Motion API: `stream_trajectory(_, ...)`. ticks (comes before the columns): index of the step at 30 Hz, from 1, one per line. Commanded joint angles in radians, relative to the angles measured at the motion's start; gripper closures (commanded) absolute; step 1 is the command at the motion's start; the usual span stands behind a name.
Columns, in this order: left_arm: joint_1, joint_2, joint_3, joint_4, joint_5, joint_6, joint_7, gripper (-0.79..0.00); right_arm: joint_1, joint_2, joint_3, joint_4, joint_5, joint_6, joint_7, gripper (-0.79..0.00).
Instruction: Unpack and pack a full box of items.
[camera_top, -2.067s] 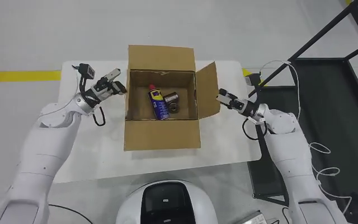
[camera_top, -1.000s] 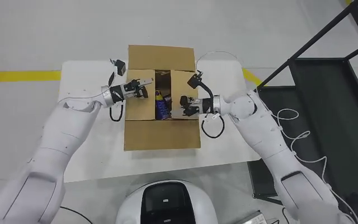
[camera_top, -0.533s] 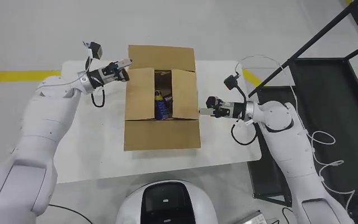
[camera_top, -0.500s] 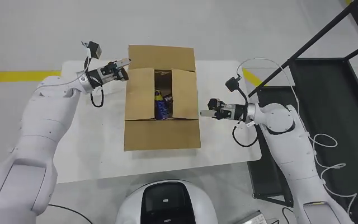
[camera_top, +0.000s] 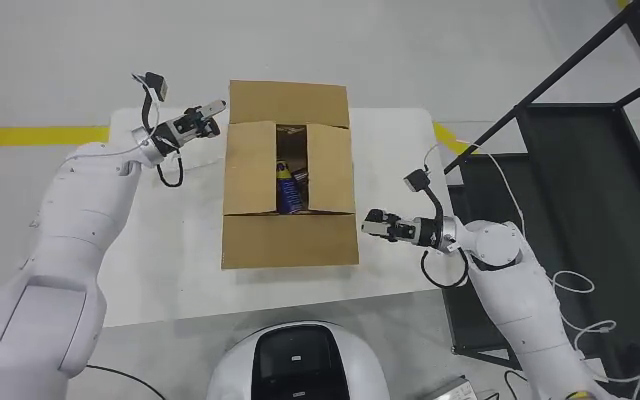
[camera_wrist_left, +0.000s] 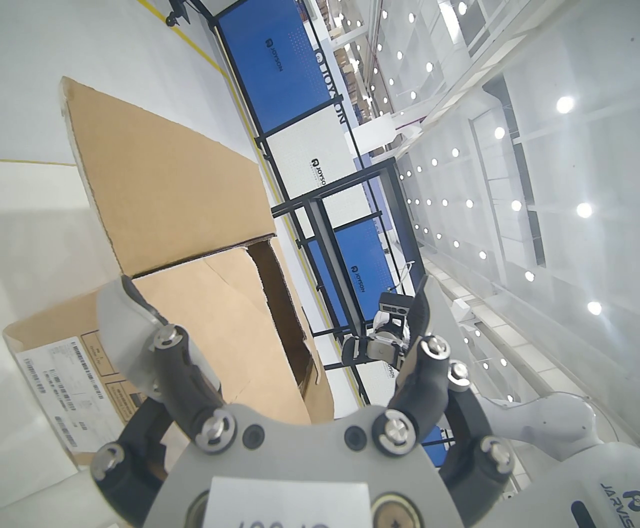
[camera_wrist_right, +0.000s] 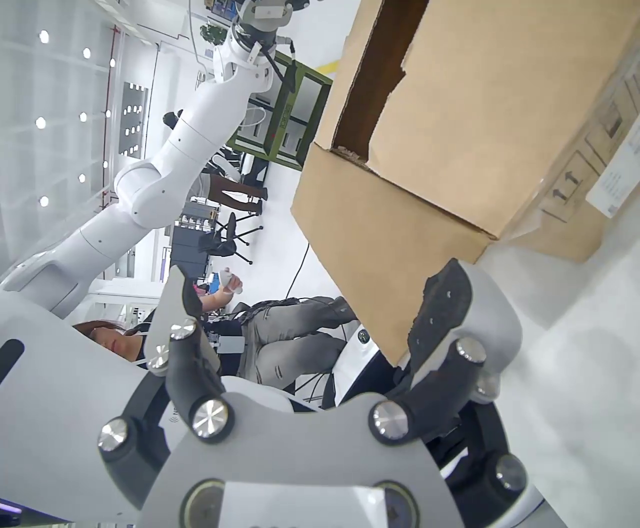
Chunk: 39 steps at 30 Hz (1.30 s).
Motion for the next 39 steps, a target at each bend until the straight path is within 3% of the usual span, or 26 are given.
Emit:
stream_trajectory(1,0.0,0.0,0.0,0.0,0.0,0.0,0.0,-0.785,0.0,0.0,0.0,0.0,0.0,0.0,0.0,-0.785)
stream_trajectory(7,0.005,0.001,0.005,-0.016,0.026,0.009,0.02,-0.785,-0.001,0.0,0.003,0.013,-0.003,0.023,-0.032,-0.785)
stream_trajectory(10,0.02,0.012,0.005,-0.054,0.109,0.025,0.125,-0.785,-0.001,-0.001,-0.008,0.036,-0.014,0.072,-0.068,-0.785)
stream_trajectory(16,0.039,0.013,0.019,-0.04,0.25,0.043,0.329,-0.785,0.002,0.0,-0.035,0.087,-0.019,0.096,-0.066,-0.785)
stream_trajectory(27,0.044,-0.042,0.069,0.006,0.387,-0.017,0.608,-0.785,0.008,0.003,-0.074,0.126,-0.012,0.135,-0.036,-0.785)
stream_trajectory(33,0.02,-0.079,0.085,0.06,0.409,-0.012,0.677,-0.785,0.016,0.004,-0.087,0.142,0.028,0.158,-0.007,-0.785)
stream_trajectory(39,-0.007,-0.111,0.099,0.104,0.422,0.007,0.668,-0.785,0.022,-0.001,-0.125,0.151,0.135,0.182,0.047,-0.785)
